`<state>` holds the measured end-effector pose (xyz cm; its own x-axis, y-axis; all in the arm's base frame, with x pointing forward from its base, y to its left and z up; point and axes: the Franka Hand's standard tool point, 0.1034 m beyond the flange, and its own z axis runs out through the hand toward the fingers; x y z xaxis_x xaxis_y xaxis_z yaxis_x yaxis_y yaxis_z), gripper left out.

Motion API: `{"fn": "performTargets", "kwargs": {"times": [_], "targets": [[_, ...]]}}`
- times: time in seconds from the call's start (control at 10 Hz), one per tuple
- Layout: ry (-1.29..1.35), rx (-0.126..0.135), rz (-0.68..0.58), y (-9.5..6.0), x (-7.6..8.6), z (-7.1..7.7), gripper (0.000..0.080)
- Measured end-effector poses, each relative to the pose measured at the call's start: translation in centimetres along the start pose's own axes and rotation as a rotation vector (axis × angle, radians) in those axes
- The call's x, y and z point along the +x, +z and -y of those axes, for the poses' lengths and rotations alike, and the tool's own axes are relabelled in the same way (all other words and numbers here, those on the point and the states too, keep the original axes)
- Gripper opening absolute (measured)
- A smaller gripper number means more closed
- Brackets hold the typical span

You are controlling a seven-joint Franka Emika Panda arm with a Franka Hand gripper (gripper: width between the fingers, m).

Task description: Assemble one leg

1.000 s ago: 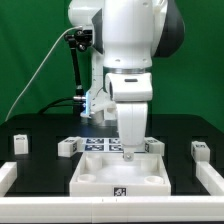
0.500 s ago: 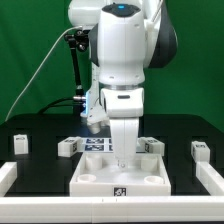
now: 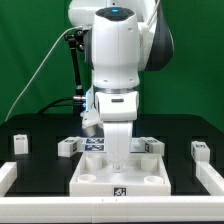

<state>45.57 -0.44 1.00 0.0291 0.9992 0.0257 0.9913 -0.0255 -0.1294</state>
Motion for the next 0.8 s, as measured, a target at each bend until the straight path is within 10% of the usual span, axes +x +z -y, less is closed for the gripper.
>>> {"fn": "performTargets", "kwargs": {"times": [0.1, 0.3, 0.8], "targets": [[0.0, 0.0, 0.0, 0.0, 0.0, 0.0, 0.0428], [0.001, 0.0, 0.0, 0.0, -0.01, 0.01, 0.007], [0.002, -0.016, -0.001, -0.2, -0.03, -0.34, 0.007]]}}
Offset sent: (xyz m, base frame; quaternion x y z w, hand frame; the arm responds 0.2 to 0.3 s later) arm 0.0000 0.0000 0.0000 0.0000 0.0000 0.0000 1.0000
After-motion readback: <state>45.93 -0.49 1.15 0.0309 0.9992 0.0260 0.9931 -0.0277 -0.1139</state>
